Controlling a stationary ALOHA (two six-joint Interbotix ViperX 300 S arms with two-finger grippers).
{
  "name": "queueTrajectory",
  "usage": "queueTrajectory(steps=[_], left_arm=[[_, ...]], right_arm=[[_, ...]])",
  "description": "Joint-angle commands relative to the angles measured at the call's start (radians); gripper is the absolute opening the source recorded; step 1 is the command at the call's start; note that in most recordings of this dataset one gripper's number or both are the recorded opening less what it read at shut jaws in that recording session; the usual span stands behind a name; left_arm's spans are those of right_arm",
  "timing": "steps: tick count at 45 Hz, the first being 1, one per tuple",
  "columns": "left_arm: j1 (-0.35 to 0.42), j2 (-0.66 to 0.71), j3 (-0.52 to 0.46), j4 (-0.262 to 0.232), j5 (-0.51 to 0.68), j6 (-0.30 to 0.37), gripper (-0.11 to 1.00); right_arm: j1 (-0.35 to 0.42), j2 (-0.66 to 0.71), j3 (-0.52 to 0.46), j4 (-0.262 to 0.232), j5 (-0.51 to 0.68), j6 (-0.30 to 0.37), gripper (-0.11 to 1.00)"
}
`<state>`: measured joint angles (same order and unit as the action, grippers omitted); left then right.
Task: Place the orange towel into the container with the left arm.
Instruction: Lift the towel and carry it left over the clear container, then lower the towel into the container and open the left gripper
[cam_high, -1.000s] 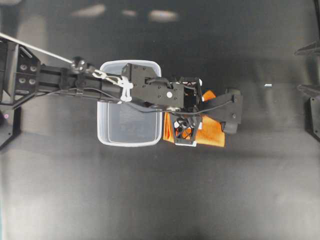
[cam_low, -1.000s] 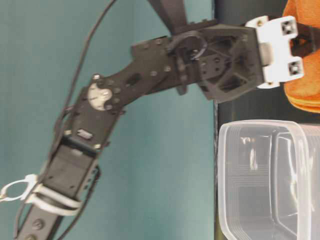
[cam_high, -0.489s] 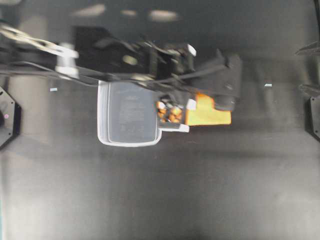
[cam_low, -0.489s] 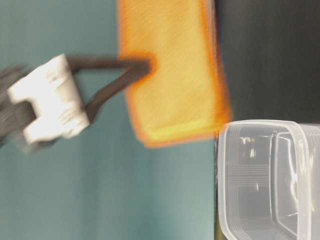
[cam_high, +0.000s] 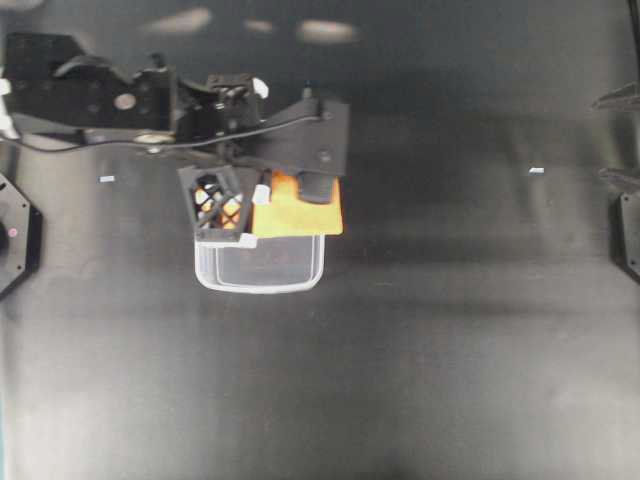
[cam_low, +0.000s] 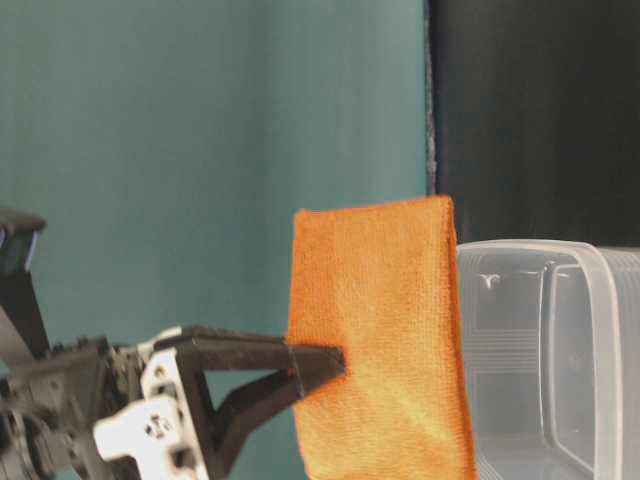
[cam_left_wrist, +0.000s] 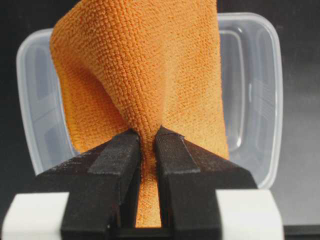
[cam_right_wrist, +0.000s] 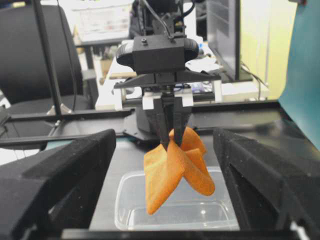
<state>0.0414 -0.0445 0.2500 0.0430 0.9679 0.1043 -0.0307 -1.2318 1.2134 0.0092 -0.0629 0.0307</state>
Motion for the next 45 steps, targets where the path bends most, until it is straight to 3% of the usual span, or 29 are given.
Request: queueTrajectory(steps=[1, 30, 32, 35, 39, 41, 45], left_arm=[[0.003, -0.043, 0.046, 0.003, -0.057, 0.002, 0.06], [0.015, -0.043, 0.110, 0.003, -0.092, 0.034, 0.08], [0.018, -0.043, 0.115, 0.003, -0.092, 0.040, 0.14], [0.020, -0.044, 0.118, 0.003, -0.091, 0.051, 0.32], [0.018, -0.043, 0.109, 0.003, -0.086, 0.055, 0.68], [0.018, -0.048, 0.101, 0.003, -0.078, 0.052, 0.80], [0.018, -0.058, 0.069, 0.003, -0.055, 0.043, 0.91]], right_arm=[[-0.002, 0.006, -0.008, 0.003, -0.011, 0.003, 0.76], [-0.002, 0.006, -0.008, 0.003, -0.011, 0.009, 0.76], [-0.002, 0.008, -0.008, 0.003, -0.011, 0.009, 0.76], [-0.002, 0.006, -0.008, 0.003, -0.014, 0.009, 0.76], [-0.002, 0.005, -0.009, 0.003, -0.014, 0.009, 0.76], [-0.002, 0.005, -0.009, 0.003, -0.012, 0.009, 0.76], [-0.002, 0.005, -0.008, 0.003, -0.009, 0.009, 0.76]])
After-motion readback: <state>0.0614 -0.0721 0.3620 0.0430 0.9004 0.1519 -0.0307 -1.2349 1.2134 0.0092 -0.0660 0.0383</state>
